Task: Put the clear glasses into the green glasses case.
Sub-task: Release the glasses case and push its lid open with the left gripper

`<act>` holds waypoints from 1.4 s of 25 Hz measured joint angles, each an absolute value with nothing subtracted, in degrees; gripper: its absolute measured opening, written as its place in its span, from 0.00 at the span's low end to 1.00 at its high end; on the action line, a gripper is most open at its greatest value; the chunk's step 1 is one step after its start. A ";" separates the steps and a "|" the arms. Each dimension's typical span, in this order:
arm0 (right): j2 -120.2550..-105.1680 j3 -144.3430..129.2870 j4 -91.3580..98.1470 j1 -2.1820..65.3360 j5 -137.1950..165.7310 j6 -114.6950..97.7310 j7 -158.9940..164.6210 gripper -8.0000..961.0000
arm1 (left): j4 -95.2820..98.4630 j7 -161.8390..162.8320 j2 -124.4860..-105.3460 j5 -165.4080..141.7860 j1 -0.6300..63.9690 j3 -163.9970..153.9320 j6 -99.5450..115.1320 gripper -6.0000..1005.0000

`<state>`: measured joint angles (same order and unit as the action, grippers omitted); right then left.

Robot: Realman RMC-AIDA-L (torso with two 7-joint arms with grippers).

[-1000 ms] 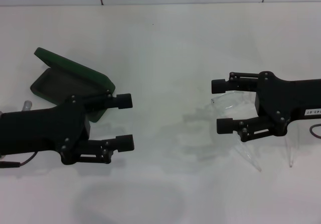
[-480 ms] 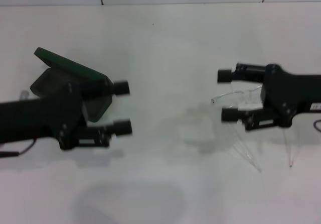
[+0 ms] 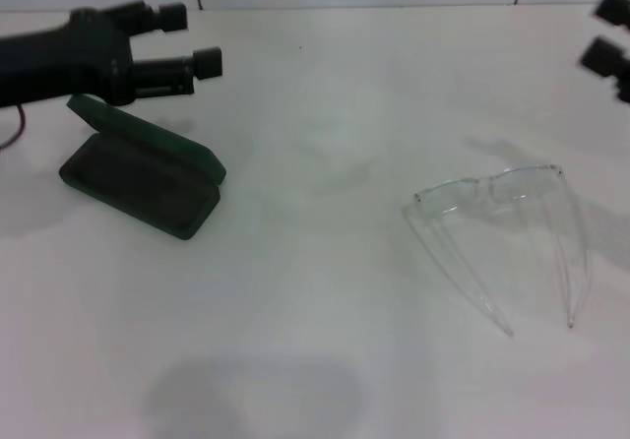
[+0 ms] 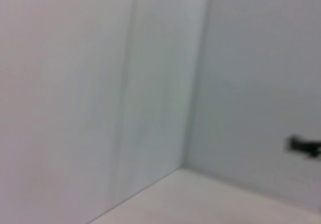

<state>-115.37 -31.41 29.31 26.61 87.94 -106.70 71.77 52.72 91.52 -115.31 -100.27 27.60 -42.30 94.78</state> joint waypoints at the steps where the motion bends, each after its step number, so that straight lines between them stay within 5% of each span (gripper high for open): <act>1: -115.33 -31.10 29.09 25.64 86.87 -106.77 71.54 0.92 | 55.14 92.82 -115.67 -102.88 28.01 -42.36 92.71 0.87; 23: -114.51 -30.46 28.91 20.95 84.11 -103.96 71.27 0.91 | 89.07 102.59 -116.62 -144.39 29.97 -59.17 87.48 0.87; 35: -114.50 -30.53 28.80 22.02 83.86 -101.41 70.93 0.91 | 93.68 101.15 -119.28 -162.21 29.05 -75.46 86.83 0.87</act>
<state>-114.50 -30.53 28.80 22.02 83.86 -101.41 70.93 93.68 101.15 -119.28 -162.21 29.05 -75.46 86.83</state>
